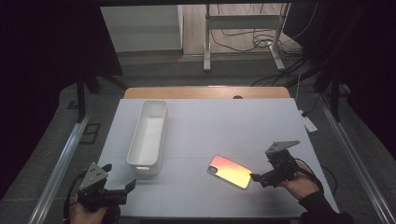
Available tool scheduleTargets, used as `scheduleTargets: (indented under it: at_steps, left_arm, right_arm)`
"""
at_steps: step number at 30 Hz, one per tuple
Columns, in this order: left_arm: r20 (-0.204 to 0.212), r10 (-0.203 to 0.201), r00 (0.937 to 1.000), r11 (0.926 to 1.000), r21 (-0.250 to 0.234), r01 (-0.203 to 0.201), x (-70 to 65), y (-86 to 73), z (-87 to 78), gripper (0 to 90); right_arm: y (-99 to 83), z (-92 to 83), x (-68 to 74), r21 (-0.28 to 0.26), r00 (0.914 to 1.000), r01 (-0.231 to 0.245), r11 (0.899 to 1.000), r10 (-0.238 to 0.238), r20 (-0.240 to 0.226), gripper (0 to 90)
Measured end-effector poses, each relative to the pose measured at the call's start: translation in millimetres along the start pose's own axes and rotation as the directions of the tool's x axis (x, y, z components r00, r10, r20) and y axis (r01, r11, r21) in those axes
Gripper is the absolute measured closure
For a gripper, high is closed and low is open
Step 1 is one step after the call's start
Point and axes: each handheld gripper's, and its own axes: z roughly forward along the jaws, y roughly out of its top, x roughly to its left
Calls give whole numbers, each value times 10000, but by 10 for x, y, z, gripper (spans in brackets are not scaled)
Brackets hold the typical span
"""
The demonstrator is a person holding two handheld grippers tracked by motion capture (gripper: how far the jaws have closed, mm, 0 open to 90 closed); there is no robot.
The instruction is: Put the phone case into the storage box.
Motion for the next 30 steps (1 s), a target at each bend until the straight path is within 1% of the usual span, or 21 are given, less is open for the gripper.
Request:
scheduleTargets:
  at_steps: [7, 16, 19, 22, 30]
  left_arm:
    - [5, 4, 10000, 10000, 16, -4, 0, 1, 2, 3]
    - [11, 3, 10000, 10000, 31, -3, 0, 1, 4, 3]
    - [14, 2, 10000, 10000, 34, -2, 0, 2, 4, 4]
    - [15, 3, 10000, 10000, 45, -4, 0, 2, 5, 4]
    - [37, 5, 10000, 10000, 86, -5, 2, 4, 9, 4]
  right_arm:
    - [64, 71, 36, 171, 9997, 249, 9995, -248, -69, 0]
    - [150, 189, 90, 487, 9981, 478, 9977, -458, -401, 0]
    - [161, 205, 99, 518, 9981, 478, 9975, -457, -414, 0]
    - [191, 251, 119, 625, 9973, 633, 9960, -608, -402, 0]
    - [248, 317, 163, 804, 9964, 778, 9937, -747, -404, 0]
